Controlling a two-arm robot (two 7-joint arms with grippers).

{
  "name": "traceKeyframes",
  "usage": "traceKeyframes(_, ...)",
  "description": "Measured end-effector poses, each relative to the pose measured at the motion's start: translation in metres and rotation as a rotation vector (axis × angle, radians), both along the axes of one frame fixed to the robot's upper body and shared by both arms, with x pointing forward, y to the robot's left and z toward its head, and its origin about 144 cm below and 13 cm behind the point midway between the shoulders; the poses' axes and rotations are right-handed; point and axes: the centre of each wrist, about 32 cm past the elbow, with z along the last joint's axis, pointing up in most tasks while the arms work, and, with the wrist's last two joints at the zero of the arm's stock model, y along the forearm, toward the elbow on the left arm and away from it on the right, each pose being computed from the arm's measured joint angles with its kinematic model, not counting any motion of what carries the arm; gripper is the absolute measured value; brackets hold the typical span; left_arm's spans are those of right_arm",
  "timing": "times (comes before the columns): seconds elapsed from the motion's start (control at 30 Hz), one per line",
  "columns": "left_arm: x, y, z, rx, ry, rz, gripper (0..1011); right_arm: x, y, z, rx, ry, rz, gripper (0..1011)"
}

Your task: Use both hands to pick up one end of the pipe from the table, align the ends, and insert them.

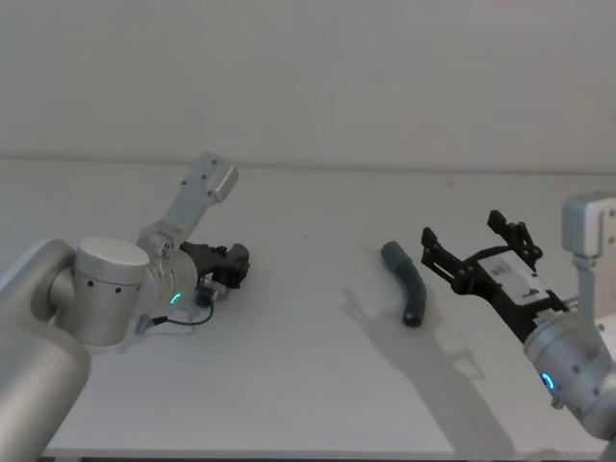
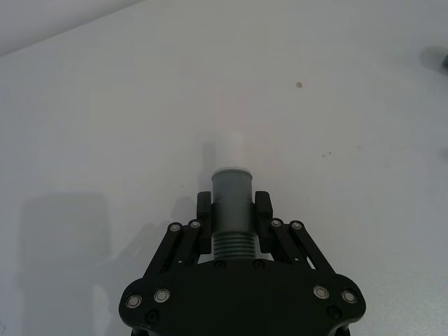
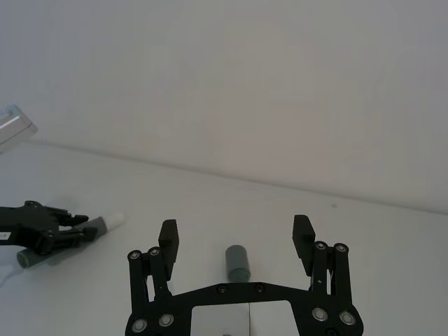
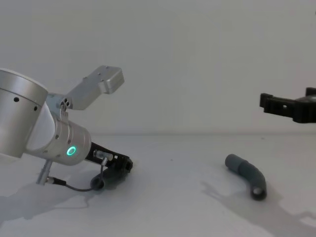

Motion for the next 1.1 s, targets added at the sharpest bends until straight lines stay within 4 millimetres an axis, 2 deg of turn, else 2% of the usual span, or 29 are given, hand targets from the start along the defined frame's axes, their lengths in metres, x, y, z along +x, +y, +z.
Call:
traceKeyframes(0.57,0.0,0.0,0.0,0.0,-0.001,0.0,346,0.021,0.025,0.039,-0.062,0.215,-0.014,1001)
traceKeyframes(1.1,0.0,0.0,0.0,0.0,0.0,0.0,346,0.041,0.043,0.052,-0.123,0.372,-0.049,1001)
